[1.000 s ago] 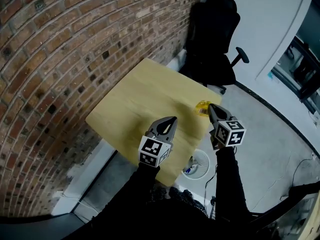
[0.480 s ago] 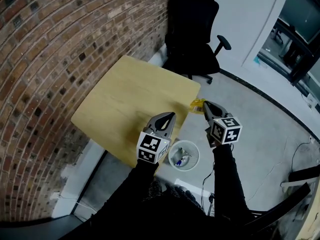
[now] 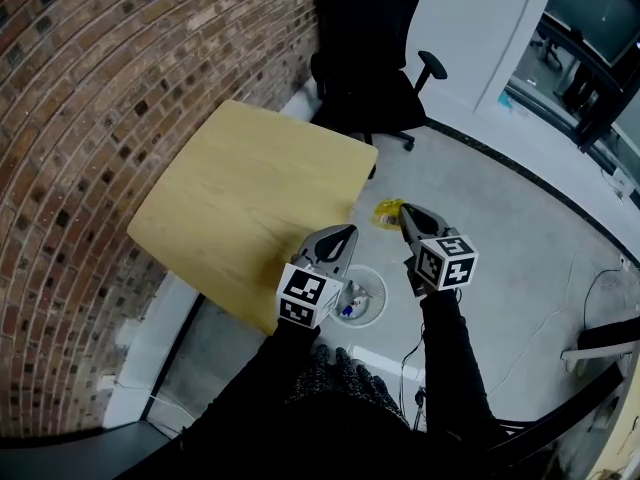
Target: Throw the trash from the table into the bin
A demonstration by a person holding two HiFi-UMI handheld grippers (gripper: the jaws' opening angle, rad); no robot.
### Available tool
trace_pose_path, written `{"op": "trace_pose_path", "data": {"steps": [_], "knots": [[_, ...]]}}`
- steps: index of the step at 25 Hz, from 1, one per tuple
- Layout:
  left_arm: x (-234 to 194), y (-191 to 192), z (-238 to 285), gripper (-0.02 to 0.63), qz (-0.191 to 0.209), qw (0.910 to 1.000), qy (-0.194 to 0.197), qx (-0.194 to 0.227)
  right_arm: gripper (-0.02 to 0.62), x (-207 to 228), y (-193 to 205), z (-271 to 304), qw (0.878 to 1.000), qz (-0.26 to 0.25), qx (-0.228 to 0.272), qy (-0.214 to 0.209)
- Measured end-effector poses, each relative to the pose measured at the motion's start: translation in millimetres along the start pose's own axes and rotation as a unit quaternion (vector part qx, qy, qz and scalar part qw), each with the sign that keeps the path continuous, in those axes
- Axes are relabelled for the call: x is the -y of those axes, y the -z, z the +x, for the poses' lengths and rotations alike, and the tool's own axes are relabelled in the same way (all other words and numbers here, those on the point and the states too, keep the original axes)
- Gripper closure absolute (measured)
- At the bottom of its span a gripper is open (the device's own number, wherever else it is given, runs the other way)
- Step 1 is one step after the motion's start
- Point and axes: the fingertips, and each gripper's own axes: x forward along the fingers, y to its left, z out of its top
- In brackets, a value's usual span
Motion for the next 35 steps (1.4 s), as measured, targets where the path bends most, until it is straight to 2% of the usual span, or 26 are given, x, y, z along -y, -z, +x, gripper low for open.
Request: {"op": "trace_pose_path", "data": {"steps": [12,23,35], "knots": [[45.3,18.9,19.4,0.601,-0.022,0.9998,0.004,-0.004,0.578,29.0,35.1,-32.3,1.000,0.012,-0.015,0.012],[66.4,62.4,32.6,0.601,-0.038,0.9985,0.012,-0.037,0.578,39.2,84.3,-38.8,0.999,0.035,-0.039,0.009],[77.8,144.2,41.0,0.601,-0.051,0.9928,0.032,-0.104,0.578,49.4,153.4,-34.3,0.995,0.063,-0.070,0.017]]}}
